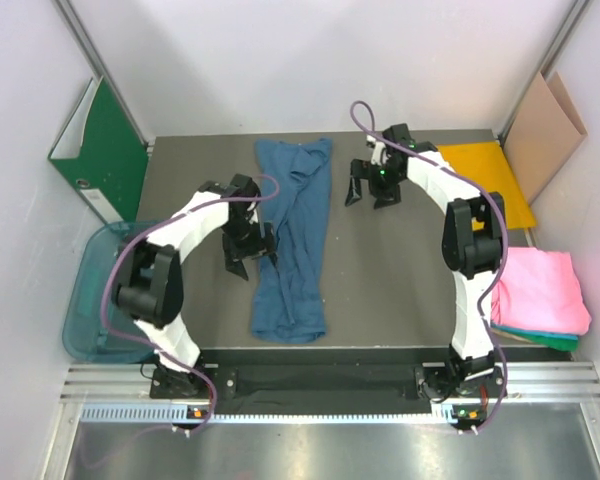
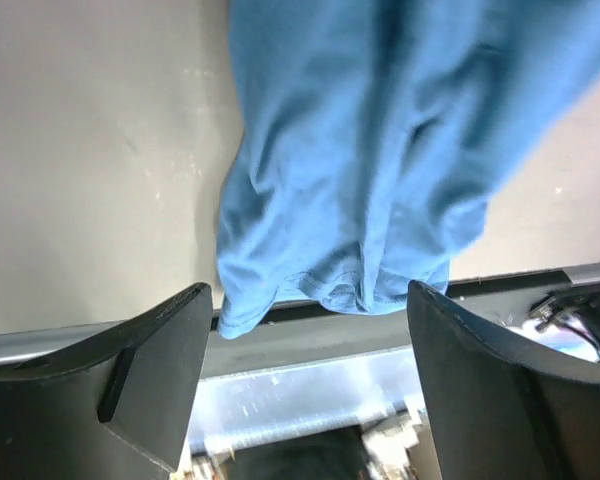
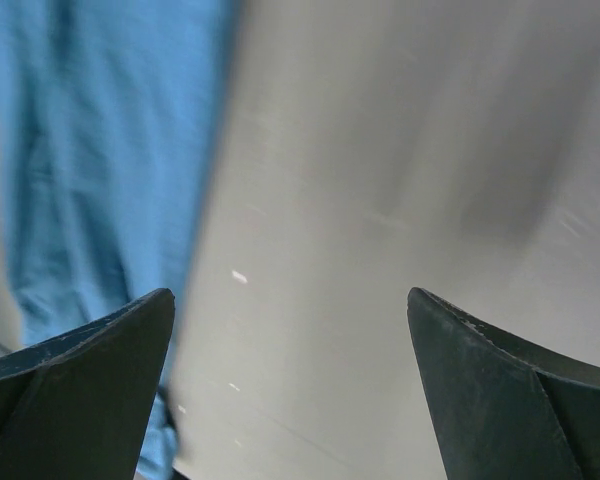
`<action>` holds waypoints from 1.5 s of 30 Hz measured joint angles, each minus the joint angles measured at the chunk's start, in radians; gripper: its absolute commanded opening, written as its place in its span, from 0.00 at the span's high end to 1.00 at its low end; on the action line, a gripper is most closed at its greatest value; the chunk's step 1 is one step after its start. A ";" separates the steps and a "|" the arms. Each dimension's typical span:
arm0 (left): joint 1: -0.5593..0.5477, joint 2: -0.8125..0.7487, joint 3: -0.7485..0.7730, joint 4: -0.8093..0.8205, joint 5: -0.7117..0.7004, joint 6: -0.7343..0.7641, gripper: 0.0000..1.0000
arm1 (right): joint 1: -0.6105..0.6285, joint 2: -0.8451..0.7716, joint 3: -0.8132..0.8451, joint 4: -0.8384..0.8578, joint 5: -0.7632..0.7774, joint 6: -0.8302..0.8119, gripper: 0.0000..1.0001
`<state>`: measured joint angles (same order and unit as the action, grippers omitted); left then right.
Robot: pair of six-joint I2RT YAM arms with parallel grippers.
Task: Fold and stack the t-shirts
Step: Rotate the tshirt 90 degrees, then grab the bottom of the folded rectangular tshirt with both arms
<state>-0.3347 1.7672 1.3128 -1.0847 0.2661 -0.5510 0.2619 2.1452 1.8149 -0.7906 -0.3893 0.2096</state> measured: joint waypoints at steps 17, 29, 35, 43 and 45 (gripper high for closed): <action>-0.267 -0.333 -0.288 0.007 -0.112 -0.113 0.31 | 0.116 0.232 0.276 0.111 -0.029 0.124 0.10; -0.325 -0.374 -0.315 0.031 -0.136 -0.174 0.31 | 0.115 0.409 0.446 0.244 0.056 0.246 0.85; -0.334 -0.411 -0.315 0.034 -0.172 -0.179 0.26 | 0.115 0.433 0.445 0.271 0.074 0.274 1.00; -0.430 -0.387 -0.331 0.050 -0.246 -0.183 0.38 | 0.088 0.423 0.414 0.324 0.099 0.290 1.00; -0.452 -0.367 -0.337 0.071 -0.257 -0.186 0.40 | 0.065 0.422 0.408 0.336 0.101 0.298 1.00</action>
<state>-0.7868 1.3998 0.9760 -1.0142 0.0086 -0.7368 0.3271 2.5671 2.2230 -0.4549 -0.2878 0.5076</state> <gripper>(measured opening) 0.637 0.009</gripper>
